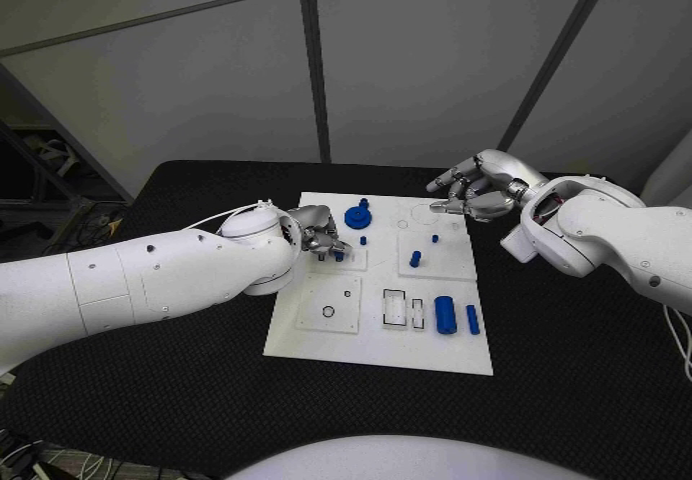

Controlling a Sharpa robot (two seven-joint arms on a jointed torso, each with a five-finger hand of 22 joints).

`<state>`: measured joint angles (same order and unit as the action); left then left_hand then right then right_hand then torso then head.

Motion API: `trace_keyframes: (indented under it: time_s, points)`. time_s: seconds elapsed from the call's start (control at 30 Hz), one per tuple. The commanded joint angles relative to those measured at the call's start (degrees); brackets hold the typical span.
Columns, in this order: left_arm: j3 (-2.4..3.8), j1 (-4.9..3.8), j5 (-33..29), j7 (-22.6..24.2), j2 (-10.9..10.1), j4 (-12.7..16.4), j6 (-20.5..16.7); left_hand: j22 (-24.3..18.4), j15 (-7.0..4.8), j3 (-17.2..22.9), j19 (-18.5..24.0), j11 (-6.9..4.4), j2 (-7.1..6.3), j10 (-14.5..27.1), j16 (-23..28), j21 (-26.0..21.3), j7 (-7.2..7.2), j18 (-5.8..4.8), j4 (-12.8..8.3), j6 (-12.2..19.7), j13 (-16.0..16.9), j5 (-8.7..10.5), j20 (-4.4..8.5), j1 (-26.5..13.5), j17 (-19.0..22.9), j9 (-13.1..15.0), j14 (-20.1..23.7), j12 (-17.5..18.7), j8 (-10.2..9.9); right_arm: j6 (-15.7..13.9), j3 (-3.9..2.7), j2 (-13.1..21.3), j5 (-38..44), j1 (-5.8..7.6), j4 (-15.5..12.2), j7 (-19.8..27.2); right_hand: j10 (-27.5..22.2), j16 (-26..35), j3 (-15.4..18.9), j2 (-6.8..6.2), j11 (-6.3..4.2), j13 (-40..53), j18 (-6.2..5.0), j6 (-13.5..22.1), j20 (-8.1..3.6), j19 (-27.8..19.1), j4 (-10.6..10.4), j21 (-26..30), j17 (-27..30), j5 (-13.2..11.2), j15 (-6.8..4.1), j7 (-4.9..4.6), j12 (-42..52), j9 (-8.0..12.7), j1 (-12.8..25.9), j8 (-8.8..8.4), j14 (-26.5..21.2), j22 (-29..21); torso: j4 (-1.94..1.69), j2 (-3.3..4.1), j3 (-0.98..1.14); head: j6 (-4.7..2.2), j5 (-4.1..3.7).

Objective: Assemble the parts on the task board

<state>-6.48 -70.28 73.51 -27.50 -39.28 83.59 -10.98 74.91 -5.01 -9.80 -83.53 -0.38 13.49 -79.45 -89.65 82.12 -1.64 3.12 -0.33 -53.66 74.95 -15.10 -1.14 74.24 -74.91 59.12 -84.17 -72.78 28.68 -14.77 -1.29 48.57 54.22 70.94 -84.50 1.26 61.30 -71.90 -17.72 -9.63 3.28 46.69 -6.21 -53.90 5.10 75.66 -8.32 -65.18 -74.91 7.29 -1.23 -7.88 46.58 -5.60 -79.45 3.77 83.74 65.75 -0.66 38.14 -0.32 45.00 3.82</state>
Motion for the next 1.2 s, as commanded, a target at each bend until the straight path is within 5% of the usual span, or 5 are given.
trace_keyframes:
  time_s: [0.03, 0.53, 0.87, 0.93, 1.2]
  points:
    - [-0.04, 0.06, 1.1, -1.2, 0.0, 0.1, 1.2, 4.6, -0.28, 12.3, -0.3, -1.81, 0.16, -2.4, -0.3, 0.4, 0.01, -0.46, -12.7, -0.4, 4.6, -0.52, -0.07, -0.9, -15.1, 0.0, -5.8, -0.2, 0.3, 0.3, -0.05, 0.0, 0.1, 0.13, -0.1, 0.3, -0.2, 0.1, 0.1, -0.04, -0.16, 0.1, 0.30, 0.3, 0.05, -0.1, -0.4, -0.1, -2.4, 0.3, 0.10, -0.03, 0.3, 0.1, 0.3, -0.05, 1.3, 0.1, 0.01, -0.01, 0.01, 0.00, 0.12]
    - [-0.03, 0.12, 1.1, -1.5, 0.0, 0.3, 1.6, 4.8, -0.28, 13.4, -0.4, -1.81, 0.14, -2.4, -0.3, 0.5, 0.00, -0.50, -13.9, -0.4, 4.6, -0.76, -0.07, -2.1, -15.1, 0.0, -5.8, -0.3, 0.4, 0.4, -0.05, -0.1, 0.1, 0.13, 0.0, 0.4, -0.2, 0.1, 0.1, -0.04, -0.16, 0.1, 0.30, 0.3, 0.05, -0.1, -0.4, -0.1, -2.4, 0.3, 0.10, -0.03, 0.3, 0.1, 0.3, -0.05, 1.3, 0.1, 0.00, -0.02, -0.01, 0.11, 0.09]
    - [-0.03, 0.19, 1.1, -2.0, -0.2, 0.8, 2.8, 5.0, -0.26, 18.3, -0.5, -1.66, -0.28, -2.4, -0.3, 0.4, -0.04, -0.52, -15.8, -0.3, 4.5, 1.66, -0.13, -4.7, -15.1, 0.0, -5.8, -0.3, 0.5, 0.5, -0.05, -0.1, 0.1, 0.13, 0.0, 0.3, -0.2, 0.1, 0.1, -0.04, -0.16, 0.1, 0.30, 0.3, 0.05, -0.1, -0.4, -0.1, -2.4, 0.3, 0.10, -0.03, 0.3, 0.1, 0.3, -0.05, 1.3, 0.1, -0.02, -0.05, -0.02, 0.22, 0.14]
    - [-0.03, 0.22, 1.1, -2.1, -0.3, 0.9, 2.9, 5.1, -0.15, 24.1, -0.5, -1.72, -2.28, -2.4, -0.3, 0.4, -0.11, -0.50, -15.9, -0.3, 4.5, 1.72, -0.07, -7.6, -15.1, 0.3, -5.8, -0.4, 0.9, 0.5, -0.05, -0.1, 0.1, 0.13, 0.0, 0.3, -0.2, 0.1, 0.1, -0.04, -0.16, 0.1, 0.30, 0.3, 0.05, -0.1, -0.4, -0.1, -2.4, 0.3, 0.10, -0.03, 0.3, 0.1, 0.3, -0.05, 1.3, 0.1, -0.02, -0.05, -0.03, 0.20, 0.15]
    - [-0.02, 0.29, 1.1, -2.3, -0.5, 1.1, 3.1, 5.2, -0.21, 26.6, -0.6, -1.75, -3.04, -2.5, -0.3, 0.4, -0.09, -0.53, -15.7, -0.4, 4.4, 1.75, -0.13, -8.6, -15.1, 0.4, -5.8, -0.4, 1.2, 0.6, -0.05, -0.2, 0.1, 0.12, 0.1, 0.4, -0.2, 0.1, 0.1, -0.04, -0.16, 0.1, 0.30, 0.3, 0.05, -0.1, -0.4, -0.1, -2.4, 0.3, 0.10, -0.03, 0.3, 0.1, 0.3, -0.05, 1.3, 0.1, 0.01, -0.05, 0.00, 0.15, 0.27]
